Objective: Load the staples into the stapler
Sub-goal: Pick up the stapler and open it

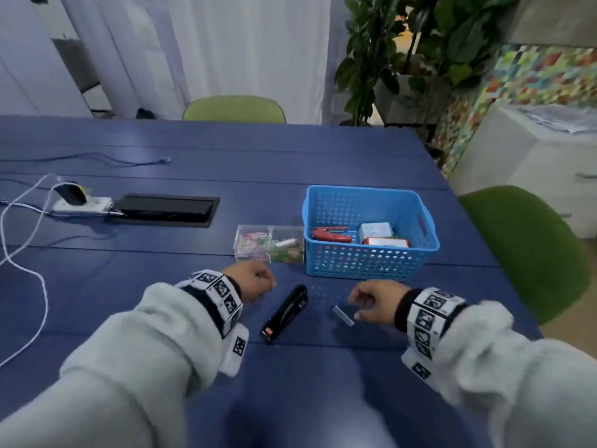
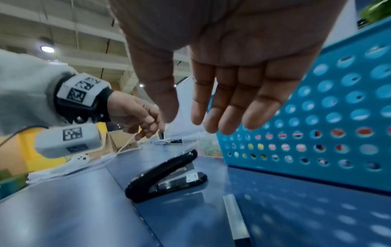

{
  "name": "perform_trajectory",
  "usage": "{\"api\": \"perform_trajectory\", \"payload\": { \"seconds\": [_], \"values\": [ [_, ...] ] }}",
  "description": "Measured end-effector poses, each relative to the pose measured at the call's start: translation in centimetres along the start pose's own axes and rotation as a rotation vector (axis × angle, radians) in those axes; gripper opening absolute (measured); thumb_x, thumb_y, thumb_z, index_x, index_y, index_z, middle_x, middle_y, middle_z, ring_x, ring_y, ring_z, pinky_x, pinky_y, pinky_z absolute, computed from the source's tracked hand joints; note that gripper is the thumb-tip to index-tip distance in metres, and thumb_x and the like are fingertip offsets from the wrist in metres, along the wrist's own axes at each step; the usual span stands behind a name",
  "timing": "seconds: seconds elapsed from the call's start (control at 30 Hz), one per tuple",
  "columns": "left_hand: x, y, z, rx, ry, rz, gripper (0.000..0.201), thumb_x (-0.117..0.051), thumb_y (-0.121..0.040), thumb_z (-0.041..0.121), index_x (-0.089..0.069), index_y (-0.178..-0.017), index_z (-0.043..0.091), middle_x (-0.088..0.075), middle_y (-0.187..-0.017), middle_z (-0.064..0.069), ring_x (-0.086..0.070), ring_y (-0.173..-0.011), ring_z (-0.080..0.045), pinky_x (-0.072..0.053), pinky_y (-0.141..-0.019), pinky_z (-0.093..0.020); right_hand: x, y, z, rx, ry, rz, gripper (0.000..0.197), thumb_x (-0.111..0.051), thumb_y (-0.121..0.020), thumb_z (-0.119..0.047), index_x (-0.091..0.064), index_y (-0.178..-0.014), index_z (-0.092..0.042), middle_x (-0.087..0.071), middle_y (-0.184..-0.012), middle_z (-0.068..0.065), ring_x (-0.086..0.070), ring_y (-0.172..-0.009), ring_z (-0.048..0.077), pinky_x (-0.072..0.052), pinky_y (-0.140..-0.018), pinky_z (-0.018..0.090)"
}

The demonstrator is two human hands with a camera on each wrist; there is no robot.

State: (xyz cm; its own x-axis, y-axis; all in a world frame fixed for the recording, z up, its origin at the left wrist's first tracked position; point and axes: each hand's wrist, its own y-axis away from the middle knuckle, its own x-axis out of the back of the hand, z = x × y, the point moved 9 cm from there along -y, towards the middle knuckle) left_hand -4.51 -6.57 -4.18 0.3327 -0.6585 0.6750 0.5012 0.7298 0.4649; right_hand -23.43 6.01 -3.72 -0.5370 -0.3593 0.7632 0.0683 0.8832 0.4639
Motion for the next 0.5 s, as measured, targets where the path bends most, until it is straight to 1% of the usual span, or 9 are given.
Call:
{"api": "perform_trajectory", "payload": {
  "seconds": [0.03, 0.1, 0.17, 0.2, 0.23, 0.3, 0.37, 0.43, 0.5],
  "values": [
    [-0.5, -0.7, 0.3, -0.001, -0.013, 0.005, 0.006, -0.059, -0.083, 0.024, -0.060, -0.087, 0.020, -0.061, -0.077, -0.003, -0.060, -0.049, -0.008, -0.041, -0.036, -0.012, -0.3, -1.4, 0.0, 0.002, 0.026, 0.007, 0.031, -0.070, -0.077, -0.020, -0.062, -0.107, -0.015, -0.066, -0.100, 0.003, -0.061, -0.090, 0.017, -0.048, -0.085, 0.024],
    [-1.4, -1.8, 0.7, 0.027, -0.116, -0.006, 0.030, -0.064, -0.079, 0.034, -0.059, -0.105, 0.020, -0.059, -0.091, -0.004, -0.064, -0.078, -0.021, -0.046, -0.057, -0.020, -0.7, -3.4, -0.6, -0.013, 0.093, 0.003, 0.045, -0.071, -0.075, -0.024, -0.058, -0.118, -0.016, -0.062, -0.121, 0.005, -0.059, -0.108, 0.022, -0.047, -0.093, 0.030],
    [-3.0, -2.5, 0.8, 0.046, -0.250, -0.056, 0.051, -0.066, -0.076, 0.044, -0.051, -0.121, 0.022, -0.059, -0.110, -0.006, -0.059, -0.107, -0.025, -0.044, -0.079, -0.026, -1.7, -5.3, -1.4, -0.011, 0.124, -0.021, 0.053, -0.073, -0.073, -0.027, -0.054, -0.122, -0.020, -0.057, -0.129, 0.004, -0.059, -0.112, 0.024, -0.048, -0.094, 0.032],
    [-3.7, -2.7, 0.7, 0.047, -0.291, -0.076, 0.058, -0.066, -0.075, 0.046, -0.048, -0.124, 0.022, -0.059, -0.120, -0.006, -0.056, -0.114, -0.025, -0.043, -0.086, -0.028, -2.3, -6.1, -1.7, -0.011, 0.132, -0.037, 0.057, -0.073, -0.071, -0.028, -0.053, -0.123, -0.020, -0.055, -0.132, 0.005, -0.058, -0.113, 0.026, -0.049, -0.095, 0.034],
    [-4.4, -3.0, 0.7, 0.047, -0.303, -0.093, 0.061, -0.068, -0.073, 0.046, -0.046, -0.125, 0.022, -0.058, -0.125, -0.007, -0.055, -0.116, -0.026, -0.043, -0.088, -0.029, -2.8, -7.0, -2.0, -0.002, 0.152, -0.057, 0.060, -0.074, -0.071, -0.028, -0.051, -0.125, -0.019, -0.054, -0.133, 0.007, -0.057, -0.115, 0.028, -0.049, -0.096, 0.036],
    [-5.4, -3.0, 0.9, 0.031, -0.315, -0.127, 0.059, -0.070, -0.072, 0.041, -0.048, -0.122, 0.019, -0.060, -0.125, -0.008, -0.056, -0.114, -0.027, -0.042, -0.085, -0.029, -3.7, -8.5, -2.7, 0.024, 0.199, -0.086, 0.064, -0.076, -0.070, -0.027, -0.050, -0.127, -0.017, -0.053, -0.133, 0.011, -0.053, -0.119, 0.030, -0.047, -0.099, 0.038],
    [-6.2, -3.2, 0.9, 0.011, -0.299, -0.141, 0.052, -0.072, -0.072, 0.036, -0.052, -0.116, 0.017, -0.063, -0.120, -0.009, -0.059, -0.109, -0.027, -0.040, -0.079, -0.028, -4.4, -9.7, -3.2, 0.042, 0.198, -0.096, 0.068, -0.078, -0.067, -0.028, -0.048, -0.128, -0.022, -0.053, -0.133, 0.010, -0.052, -0.120, 0.029, -0.046, -0.100, 0.037],
    [-6.5, -3.3, 0.7, 0.014, -0.267, -0.148, 0.047, -0.071, -0.072, 0.031, -0.052, -0.112, 0.017, -0.064, -0.117, -0.009, -0.060, -0.106, -0.027, -0.041, -0.077, -0.027, -5.1, -10.8, -3.3, 0.053, 0.194, -0.108, 0.072, -0.079, -0.065, -0.029, -0.046, -0.128, -0.028, -0.052, -0.131, 0.009, -0.051, -0.120, 0.030, -0.043, -0.101, 0.035],
    [-6.6, -3.3, 0.8, 0.003, -0.250, -0.144, 0.042, -0.069, -0.073, 0.026, -0.052, -0.110, 0.015, -0.064, -0.115, -0.009, -0.059, -0.106, -0.027, -0.040, -0.075, -0.026, -5.7, -11.4, -3.4, 0.065, 0.219, -0.118, 0.067, -0.078, -0.065, -0.032, -0.049, -0.125, -0.028, -0.052, -0.126, 0.010, -0.051, -0.117, 0.031, -0.043, -0.100, 0.034]
  ]
}}
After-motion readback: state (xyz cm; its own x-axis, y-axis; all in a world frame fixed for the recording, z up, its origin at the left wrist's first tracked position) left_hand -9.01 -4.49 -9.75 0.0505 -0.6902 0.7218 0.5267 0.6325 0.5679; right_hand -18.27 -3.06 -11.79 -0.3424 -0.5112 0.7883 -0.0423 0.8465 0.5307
